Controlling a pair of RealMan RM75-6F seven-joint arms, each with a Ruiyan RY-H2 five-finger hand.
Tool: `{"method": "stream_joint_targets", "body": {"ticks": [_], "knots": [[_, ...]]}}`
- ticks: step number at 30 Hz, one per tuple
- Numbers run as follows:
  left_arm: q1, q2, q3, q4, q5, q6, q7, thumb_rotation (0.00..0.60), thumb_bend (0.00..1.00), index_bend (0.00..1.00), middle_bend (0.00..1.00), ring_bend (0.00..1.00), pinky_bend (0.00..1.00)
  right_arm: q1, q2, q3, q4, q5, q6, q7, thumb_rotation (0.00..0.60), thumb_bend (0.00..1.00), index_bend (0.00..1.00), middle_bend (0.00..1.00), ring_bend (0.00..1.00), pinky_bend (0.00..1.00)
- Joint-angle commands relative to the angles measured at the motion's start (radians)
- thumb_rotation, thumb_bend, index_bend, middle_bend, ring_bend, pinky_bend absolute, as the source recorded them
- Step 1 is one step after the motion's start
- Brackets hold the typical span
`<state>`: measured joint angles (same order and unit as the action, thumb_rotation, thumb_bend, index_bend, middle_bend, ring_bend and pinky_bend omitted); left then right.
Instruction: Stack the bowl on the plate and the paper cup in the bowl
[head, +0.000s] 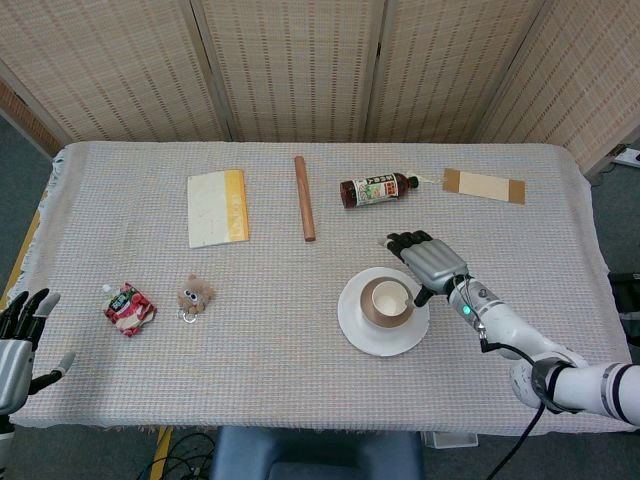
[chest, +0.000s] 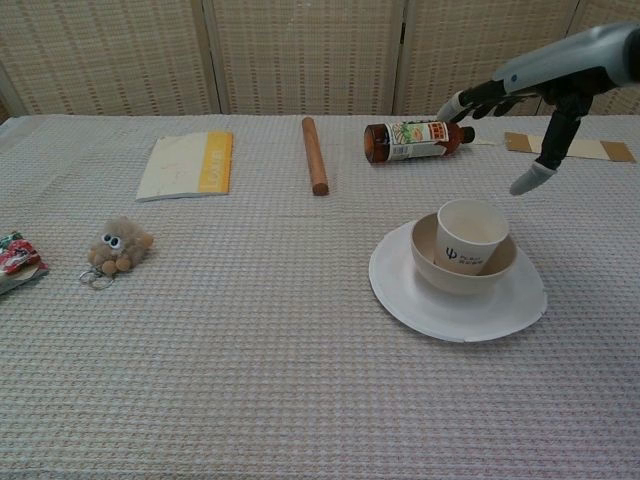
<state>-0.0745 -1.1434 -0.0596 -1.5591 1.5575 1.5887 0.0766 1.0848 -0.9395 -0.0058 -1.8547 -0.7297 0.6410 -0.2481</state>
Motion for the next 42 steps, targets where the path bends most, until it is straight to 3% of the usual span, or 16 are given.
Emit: {"method": "stream_joint_targets", "body": {"ticks": [1,8,14,21,25,31,42], "knots": [[-0.001,-0.002,0.001,0.001,0.0,-0.003,0.007,0.6,0.28,0.13,0.11,0.04,0.2,-0.054,0.085,0.026,-0.06,-0.059,0.047,0.05,0.6,0.17,0.0,0.0,0.0,0.0],[-0.004,-0.01,0.003,0.0,0.007,-0.003,0.024,0.6,0.28,0.13,0.11,0.04,0.2,-0.244,0.136,0.026,-0.073,-0.272,0.233,0.149,0.6,0.14,0.0,0.0,0.0,0.0],[-0.007,-0.014,0.005,0.001,0.01,-0.009,0.033,0.6,0.28,0.13,0.11,0.04,0.2,-0.457,0.062,-0.028,0.034,-0.486,0.49,0.2,0.6,0.12,0.0,0.0,0.0,0.0],[-0.011,-0.019,0.006,0.003,0.008,-0.018,0.045,0.6,0.28,0.13,0.11,0.04,0.2,-0.698,-0.094,-0.056,0.231,-0.552,0.804,0.152,0.6,0.12,0.0,0.0,0.0,0.0],[-0.017,-0.023,0.008,0.002,0.005,-0.032,0.052,0.6,0.28,0.13,0.11,0.04,0.2,-0.771,-0.154,-0.055,0.31,-0.561,0.861,0.167,0.6,0.12,0.0,0.0,0.0,0.0],[-0.022,-0.025,0.01,0.004,-0.001,-0.048,0.051,0.6,0.28,0.13,0.11,0.04,0.2,-0.828,-0.211,-0.068,0.382,-0.592,0.855,0.176,0.6,0.12,0.0,0.0,0.0,0.0],[-0.046,-0.034,0.022,0.024,-0.011,-0.106,0.042,0.6,0.28,0.13,0.11,0.04,0.2,-0.862,-0.235,-0.042,0.399,-0.624,0.829,0.126,0.6,0.12,0.0,0.0,0.0,0.0]]}}
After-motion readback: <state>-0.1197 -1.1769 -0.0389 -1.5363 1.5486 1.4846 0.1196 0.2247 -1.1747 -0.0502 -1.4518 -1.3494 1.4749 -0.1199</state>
